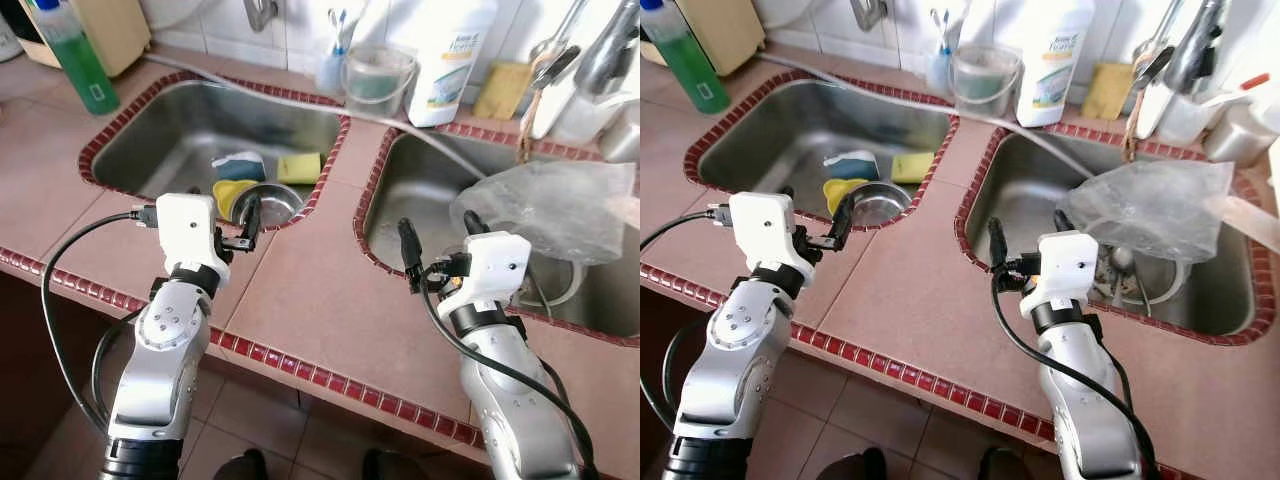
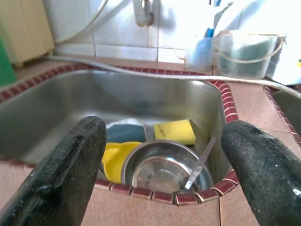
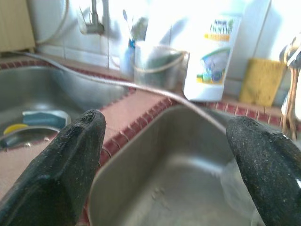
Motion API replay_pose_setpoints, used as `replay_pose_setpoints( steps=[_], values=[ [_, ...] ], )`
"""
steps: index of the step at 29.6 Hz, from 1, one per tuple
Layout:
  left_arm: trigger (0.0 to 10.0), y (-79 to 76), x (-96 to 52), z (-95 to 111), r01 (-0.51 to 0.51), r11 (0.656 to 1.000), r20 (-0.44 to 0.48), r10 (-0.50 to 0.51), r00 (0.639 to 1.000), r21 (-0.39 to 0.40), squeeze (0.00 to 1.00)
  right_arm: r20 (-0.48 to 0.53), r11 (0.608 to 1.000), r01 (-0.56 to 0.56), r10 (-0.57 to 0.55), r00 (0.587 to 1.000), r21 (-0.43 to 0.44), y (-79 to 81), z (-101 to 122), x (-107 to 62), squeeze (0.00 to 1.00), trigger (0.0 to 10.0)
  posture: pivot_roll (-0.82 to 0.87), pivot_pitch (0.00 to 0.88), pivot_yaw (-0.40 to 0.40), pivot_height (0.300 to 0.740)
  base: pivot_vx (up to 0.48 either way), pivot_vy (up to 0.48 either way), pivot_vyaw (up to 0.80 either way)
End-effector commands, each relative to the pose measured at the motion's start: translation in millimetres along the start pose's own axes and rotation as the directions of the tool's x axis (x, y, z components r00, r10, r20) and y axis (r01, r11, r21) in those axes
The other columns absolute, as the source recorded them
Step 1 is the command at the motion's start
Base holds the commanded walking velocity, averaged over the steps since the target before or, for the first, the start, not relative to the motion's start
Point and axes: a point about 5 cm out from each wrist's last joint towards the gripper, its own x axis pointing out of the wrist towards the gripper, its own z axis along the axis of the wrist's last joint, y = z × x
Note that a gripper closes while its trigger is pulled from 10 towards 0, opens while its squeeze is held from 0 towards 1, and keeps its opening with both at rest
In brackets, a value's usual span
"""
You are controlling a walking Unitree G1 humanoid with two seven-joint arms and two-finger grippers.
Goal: Kitchen organization
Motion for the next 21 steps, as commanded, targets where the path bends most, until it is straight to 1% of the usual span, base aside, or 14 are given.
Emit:
replay_pose_setpoints(
  steps=[1, 2, 3, 4, 6, 8, 10, 13, 21],
  values=[
    [10.0, 7.8, 1.1, -7.1, -0.034, 0.999, -0.015, 0.034, 0.999, 0.0, 0.0, 0.004, 1.0, -0.004, 0.004, 1.0, 0.001, -1.7, -6.8, 3.6, 0.0, 10.0, -0.11, 0.074, 0.017, 0.74, 0.0, 0.0, 0.0],
    [10.0, 7.8, 1.1, -7.1, -0.034, 0.999, -0.015, 0.034, 0.999, 0.0, 0.0, 0.004, 1.0, -0.004, 0.004, 1.0, 0.001, -1.7, -6.8, 3.6, 0.0, 10.0, -0.11, 0.074, 0.017, 0.74, 0.0, 0.0, 0.0],
    [10.0, 9.2, 2.8, -11.4, -0.034, 0.999, -0.029, 0.032, 0.999, -0.04, 0.0, 0.006, 1.0, 0.0, 0.0, 1.0, -0.004, -2.0, -9.3, 6.1, 0.0, 10.0, -0.11, 0.058, 0.017, 0.74, 0.0, 0.0, 0.0],
    [10.0, 9.2, 2.8, -11.4, -0.034, 0.999, -0.029, 0.032, 0.999, -0.04, 0.0, 0.006, 1.0, 0.0, 0.0, 1.0, -0.004, -2.0, -9.3, 6.1, 0.0, 10.0, -0.11, 0.058, 0.017, 0.74, 0.0, 0.0, 0.0],
    [10.0, 11.1, 4.7, -14.0, -0.039, 0.999, -0.024, 0.039, 0.999, -0.016, 0.0, 0.012, 1.0, -0.002, 0.002, 1.0, 0.001, -1.3, -13.1, 9.0, 0.0, 10.0, -0.11, 0.038, 0.018, 0.74, 0.0, 0.0, 0.0],
    [10.0, 11.5, 5.8, -17.0, -0.038, 0.999, -0.026, 0.038, 0.999, -0.013, 0.0, 0.013, 1.0, -0.002, 0.002, 1.0, 0.0, -0.3, -17.2, 10.5, 0.0, 10.0, -0.11, 0.022, 0.019, 0.74, 0.0, 0.0, 0.0],
    [10.0, 13.4, 7.0, -24.4, -0.047, 0.999, -0.034, 0.048, 0.998, 0.027, 0.0, 0.011, 1.0, 0.005, -0.006, 1.0, 0.004, 1.0, -24.4, 13.3, 0.0, 10.0, -0.11, 0.009, 0.02, 0.74, 0.0, 0.0, 0.0],
    [10.0, 15.3, 7.6, -29.5, -0.06, 0.998, -0.046, 0.06, 0.997, 0.012, 0.0, 0.012, 1.0, 0.004, -0.004, 1.0, 0.01, 2.7, -28.3, 15.5, 0.0, 10.0, -0.1, 0.0, 0.02, 0.74, 0.0, 0.0, 0.0],
    [10.0, 15.0, 6.2, -35.1, -0.057, 0.998, -0.04, 0.057, 0.998, 0.02, 0.0, 0.01, 1.0, 0.013, -0.013, 1.0, 0.027, 5.1, -38.9, 17.4, 0.0, 10.0, -0.1, 0.0, 0.023, 0.74, 0.0, 0.0, 0.0]
  ],
)
